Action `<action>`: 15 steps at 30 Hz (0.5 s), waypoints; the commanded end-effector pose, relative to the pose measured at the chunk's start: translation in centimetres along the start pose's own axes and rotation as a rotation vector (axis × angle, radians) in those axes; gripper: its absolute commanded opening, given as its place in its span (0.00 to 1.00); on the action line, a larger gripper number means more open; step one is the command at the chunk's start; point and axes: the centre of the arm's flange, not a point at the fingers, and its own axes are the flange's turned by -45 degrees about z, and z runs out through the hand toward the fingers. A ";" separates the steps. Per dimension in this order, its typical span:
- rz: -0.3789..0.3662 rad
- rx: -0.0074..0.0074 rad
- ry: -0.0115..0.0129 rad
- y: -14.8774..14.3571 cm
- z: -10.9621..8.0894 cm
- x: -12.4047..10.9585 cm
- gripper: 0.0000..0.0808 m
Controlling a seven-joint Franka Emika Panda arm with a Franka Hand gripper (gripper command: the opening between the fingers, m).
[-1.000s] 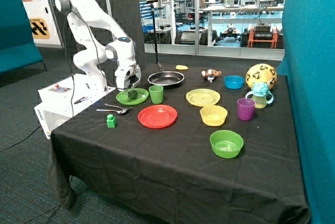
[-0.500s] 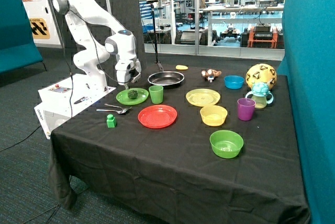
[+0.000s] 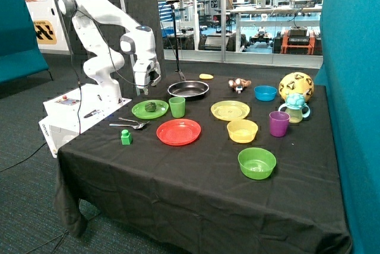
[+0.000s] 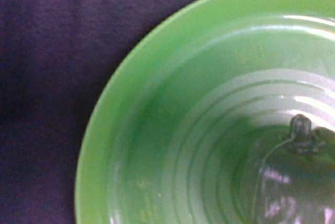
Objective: Cook the capsicum and place it on a plate
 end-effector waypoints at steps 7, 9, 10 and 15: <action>-0.050 0.0052 0.0010 -0.6 -2.3 1.8 0.86; -0.052 0.0052 0.0010 -0.6 -2.4 2.2 0.86; -0.053 0.0052 0.0010 -0.6 -2.5 2.4 0.86; -0.065 0.0052 0.0010 -0.7 -2.6 2.9 0.85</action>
